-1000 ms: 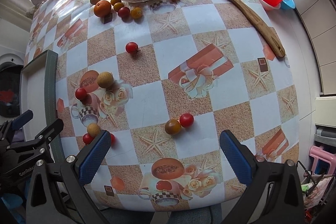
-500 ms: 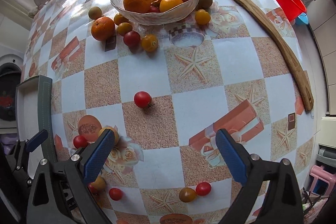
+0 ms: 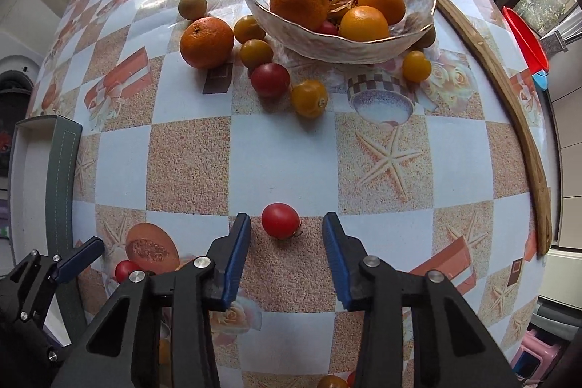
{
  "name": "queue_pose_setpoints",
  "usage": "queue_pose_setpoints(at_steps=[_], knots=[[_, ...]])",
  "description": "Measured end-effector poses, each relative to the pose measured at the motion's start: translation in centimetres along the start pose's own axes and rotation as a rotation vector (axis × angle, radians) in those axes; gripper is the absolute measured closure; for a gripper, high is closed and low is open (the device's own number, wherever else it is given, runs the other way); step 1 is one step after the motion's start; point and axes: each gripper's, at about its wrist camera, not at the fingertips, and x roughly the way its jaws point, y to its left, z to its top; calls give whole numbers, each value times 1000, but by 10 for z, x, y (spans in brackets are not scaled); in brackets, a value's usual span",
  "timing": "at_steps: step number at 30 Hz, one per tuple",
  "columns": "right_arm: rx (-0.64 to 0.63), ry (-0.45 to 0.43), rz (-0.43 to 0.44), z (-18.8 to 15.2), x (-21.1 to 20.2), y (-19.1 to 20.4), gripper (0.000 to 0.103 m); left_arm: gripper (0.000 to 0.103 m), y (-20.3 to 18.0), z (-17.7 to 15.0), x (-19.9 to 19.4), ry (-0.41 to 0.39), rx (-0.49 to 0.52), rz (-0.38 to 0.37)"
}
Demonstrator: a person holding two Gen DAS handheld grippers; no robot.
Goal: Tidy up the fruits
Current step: 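Grasp a red cherry tomato with the left tool while the right tool grasps another red tomato, then carry both red tomatoes into the white tray and open both tools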
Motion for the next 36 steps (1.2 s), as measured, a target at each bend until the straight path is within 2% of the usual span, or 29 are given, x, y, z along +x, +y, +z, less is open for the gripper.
queue_pose_setpoints(at_steps=[1, 4, 6, 10, 19, 24, 28, 36], knots=[[15, 2, 15, 1, 0, -1, 83, 71, -2, 1, 0, -4, 6, -5], [60, 10, 62, 1, -4, -10, 83, 80, -3, 6, -2, 9, -3, -48], [74, 9, 85, 0, -9, -13, 83, 80, 6, 8, -5, 15, -37, -101], [77, 6, 118, -7, -22, -9, 83, 80, 19, 7, -16, 4, -78, -135], [14, 10, 168, -45, -51, 20, 83, 80, 46, -21, -59, -60, -137, -140], [-42, 19, 195, -60, -66, 46, 83, 80, 78, -40, -76, -81, -192, -116], [-99, 28, 225, -63, -73, 80, 83, 80, 104, -58, -81, -83, -230, -61], [-248, 68, 293, -73, -68, 163, 82, 80, 168, -111, -72, -25, -352, 49]])
